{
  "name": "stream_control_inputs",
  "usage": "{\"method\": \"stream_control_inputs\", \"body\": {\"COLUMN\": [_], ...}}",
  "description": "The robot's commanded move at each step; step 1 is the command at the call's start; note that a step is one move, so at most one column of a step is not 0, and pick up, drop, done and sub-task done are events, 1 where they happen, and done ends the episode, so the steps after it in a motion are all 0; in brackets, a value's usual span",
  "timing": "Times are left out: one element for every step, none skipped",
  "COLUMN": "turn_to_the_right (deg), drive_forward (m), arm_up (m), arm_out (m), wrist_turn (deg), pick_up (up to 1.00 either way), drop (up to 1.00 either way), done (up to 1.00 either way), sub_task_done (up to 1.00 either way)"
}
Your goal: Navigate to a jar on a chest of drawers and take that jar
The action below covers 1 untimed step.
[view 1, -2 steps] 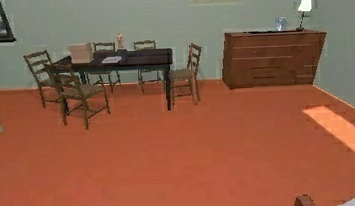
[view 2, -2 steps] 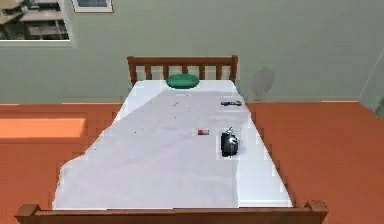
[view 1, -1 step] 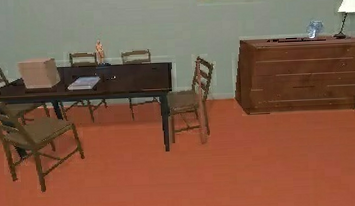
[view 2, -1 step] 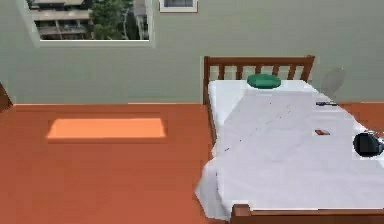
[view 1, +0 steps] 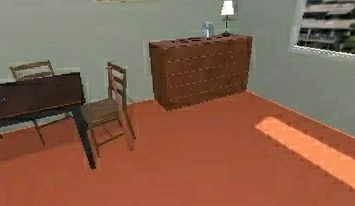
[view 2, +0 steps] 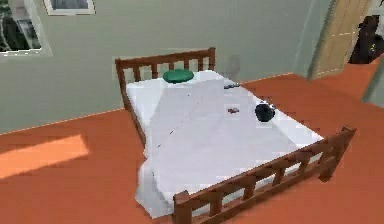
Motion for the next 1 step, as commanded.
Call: {"method": "stream_control_inputs", "body": {"turn_to_the_right": [0.0], "drive_forward": [1.0], "arm_up": [0.0], "arm_out": [0.0], "wrist_turn": [0.0], "pick_up": [0.0], "drop": [0.0], "done": [0.0], "sub_task_done": [0.0]}}
